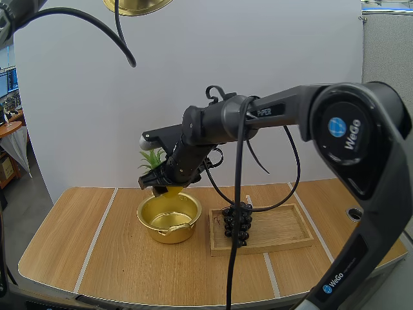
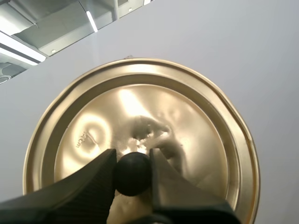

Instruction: Open the pot, put the pineapple inside, and close it

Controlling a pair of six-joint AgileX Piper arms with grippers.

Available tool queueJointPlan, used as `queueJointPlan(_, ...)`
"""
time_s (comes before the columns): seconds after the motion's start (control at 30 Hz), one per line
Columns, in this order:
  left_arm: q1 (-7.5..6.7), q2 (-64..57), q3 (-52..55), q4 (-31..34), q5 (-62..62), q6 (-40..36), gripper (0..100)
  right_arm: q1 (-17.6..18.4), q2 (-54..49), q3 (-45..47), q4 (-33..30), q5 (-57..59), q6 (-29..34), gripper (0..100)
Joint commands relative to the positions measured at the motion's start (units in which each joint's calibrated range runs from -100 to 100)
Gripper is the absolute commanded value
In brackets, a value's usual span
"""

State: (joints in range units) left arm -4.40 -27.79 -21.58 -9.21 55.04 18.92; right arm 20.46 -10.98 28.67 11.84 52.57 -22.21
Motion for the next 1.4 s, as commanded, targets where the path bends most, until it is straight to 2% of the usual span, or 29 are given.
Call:
queueJointPlan(0.0, -0.09, -0.63, -0.58, 0.28, -1.97, -0.56, 0, 0.34, 9.77, -0.45, -9.77, -9.56, 1.24, 0)
queueJointPlan(0.13, -0.09, -0.63, -0.58, 0.28, -1.97, -0.56, 0, 0.34, 12.97, -0.45, -12.26, -10.3, 3.23, 0)
queueJointPlan(0.3, -0.09, -0.63, -0.58, 0.28, -1.97, -0.56, 0, 0.34, 15.94, -0.77, -12.38, -11.29, 3.23, 0)
queueJointPlan(0.8, -0.09, -0.63, -0.58, 0.28, -1.97, -0.56, 0, 0.34, 19.66, -3.94, -7.96, -8.16, 1.59, 1)
queueJointPlan(0.83, -0.09, -0.63, -0.58, 0.28, -1.97, -0.56, 0, 0.34, 20.01, -3.94, -6.97, -8.19, 1.07, 13)
queueJointPlan(0.93, -0.09, -0.63, -0.58, 0.28, -1.97, -0.56, 0, 0.34, 20.45, -3.94, -6.51, -8.19, 0.97, 57)
queueJointPlan(0.97, -0.09, -0.63, -0.58, 0.28, -1.97, -0.56, 0, 0.34, 20.55, -3.94, -6.51, -8.19, 0.97, 79)
queueJointPlan(1.0, -0.09, -0.63, -0.58, 0.28, -1.97, -0.56, 0, 0.34, 20.55, -3.94, -6.51, -8.37, 0.97, 94)
queueJointPlan(1.03, -0.09, -0.63, -0.58, 0.28, -1.97, -0.56, 0, 0.34, 20.55, -3.94, -6.51, -8.37, 0.97, 100)
queueJointPlan(1.37, -0.09, -0.63, -0.58, 0.28, -1.97, -0.56, 0, 0.34, 18.41, -4.27, -6.1, -4.43, 0.97, 100)
